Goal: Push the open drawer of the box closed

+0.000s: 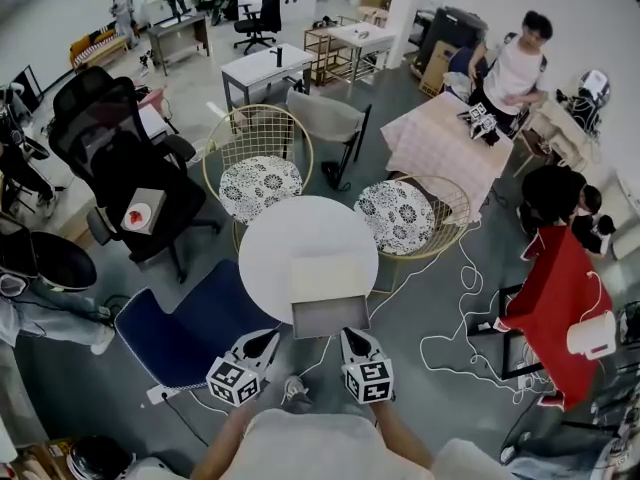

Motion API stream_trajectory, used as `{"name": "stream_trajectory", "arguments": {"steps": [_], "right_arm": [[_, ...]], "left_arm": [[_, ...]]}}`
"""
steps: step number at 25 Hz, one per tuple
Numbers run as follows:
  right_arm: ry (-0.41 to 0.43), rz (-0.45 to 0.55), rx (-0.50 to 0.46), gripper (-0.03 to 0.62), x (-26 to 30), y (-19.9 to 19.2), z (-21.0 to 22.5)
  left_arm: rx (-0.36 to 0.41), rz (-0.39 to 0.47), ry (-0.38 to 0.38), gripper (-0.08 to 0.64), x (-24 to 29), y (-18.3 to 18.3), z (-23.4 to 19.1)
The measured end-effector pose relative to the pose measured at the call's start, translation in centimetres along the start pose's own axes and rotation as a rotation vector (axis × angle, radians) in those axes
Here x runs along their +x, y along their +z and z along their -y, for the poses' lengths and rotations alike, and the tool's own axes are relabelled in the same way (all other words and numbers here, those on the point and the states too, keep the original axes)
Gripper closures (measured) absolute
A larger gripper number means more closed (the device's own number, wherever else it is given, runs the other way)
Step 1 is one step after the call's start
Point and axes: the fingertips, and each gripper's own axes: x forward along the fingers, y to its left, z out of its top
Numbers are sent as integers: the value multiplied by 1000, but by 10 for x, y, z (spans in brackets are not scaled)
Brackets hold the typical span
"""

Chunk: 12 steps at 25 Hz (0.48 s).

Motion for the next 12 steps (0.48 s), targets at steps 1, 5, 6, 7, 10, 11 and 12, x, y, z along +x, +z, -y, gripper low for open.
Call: {"name": "stream_trajectory", "arguments": {"steps": [1,5,6,7,10,11,12], "right_arm": [[-5,2,1,575,-1,1,0],[-23,-9,12,575,-4,-5,6],[-27,-11,14,575,-4,-6,8],[-29,-13,16,575,-4,-8,9],[-26,-18,17,575,-4,-10,13],[-22,-19,16,575,-3,-10,15],[-17,-20,14,575,-3,-10,18]], "left_arm": [[2,-1,-7,548,1,1,0],[-9,-9,-21,548,7,-2,0],[-11,-12,-24,548,9,-3,0],[-13,-15,-27,548,10,-5,1],[-18,-22,-26,548,16,-10,3],[-19,-23,-21,548,18,-11,3],[-21,-22,-15,548,20,-11,4]]}}
